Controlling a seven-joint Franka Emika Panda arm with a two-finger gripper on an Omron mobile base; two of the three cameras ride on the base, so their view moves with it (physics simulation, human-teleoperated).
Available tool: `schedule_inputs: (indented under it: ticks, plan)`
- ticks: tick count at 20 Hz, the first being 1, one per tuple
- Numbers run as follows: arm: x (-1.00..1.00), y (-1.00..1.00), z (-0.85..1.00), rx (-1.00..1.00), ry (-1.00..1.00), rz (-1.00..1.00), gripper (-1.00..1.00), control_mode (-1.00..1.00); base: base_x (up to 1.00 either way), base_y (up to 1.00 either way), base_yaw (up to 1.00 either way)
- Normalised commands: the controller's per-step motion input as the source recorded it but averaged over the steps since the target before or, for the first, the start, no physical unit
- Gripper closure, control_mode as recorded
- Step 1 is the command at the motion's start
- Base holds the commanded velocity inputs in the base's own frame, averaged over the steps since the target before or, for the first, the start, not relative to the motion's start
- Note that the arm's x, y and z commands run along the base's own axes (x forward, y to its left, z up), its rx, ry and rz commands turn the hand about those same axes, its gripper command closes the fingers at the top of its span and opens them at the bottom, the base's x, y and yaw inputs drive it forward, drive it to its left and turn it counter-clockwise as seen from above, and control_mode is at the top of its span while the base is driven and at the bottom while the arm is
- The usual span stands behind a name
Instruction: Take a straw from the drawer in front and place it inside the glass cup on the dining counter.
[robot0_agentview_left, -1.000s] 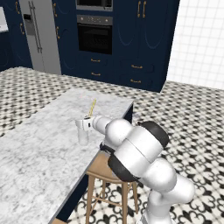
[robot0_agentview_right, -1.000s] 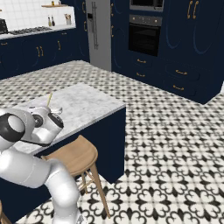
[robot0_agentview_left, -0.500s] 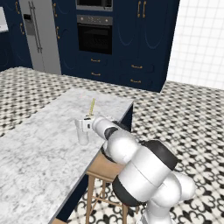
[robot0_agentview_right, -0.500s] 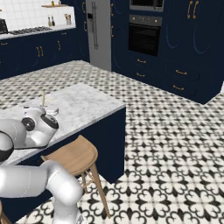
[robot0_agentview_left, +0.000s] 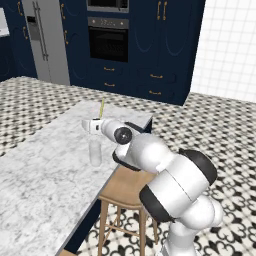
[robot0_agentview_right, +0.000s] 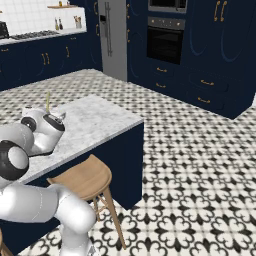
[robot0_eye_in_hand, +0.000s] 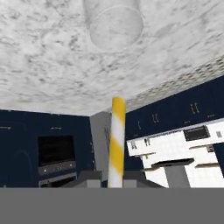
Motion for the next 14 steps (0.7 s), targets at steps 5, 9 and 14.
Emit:
schedule_inputs:
  ticks: [5,9,14]
  plan:
    - [0.23,0.00,-0.79,-0.15,0.01,0.00,1.00,-1.00,0.00,0.00,0.00]
    - [-0.16,0.00,-1.00,-0.22,0.00,0.00,1.00,-1.00,0.00,0.00,0.00]
    - [-0.03,0.22,-0.30,-0.07,0.00,0.00,1.00,-1.00,0.00,0.00,0.00]
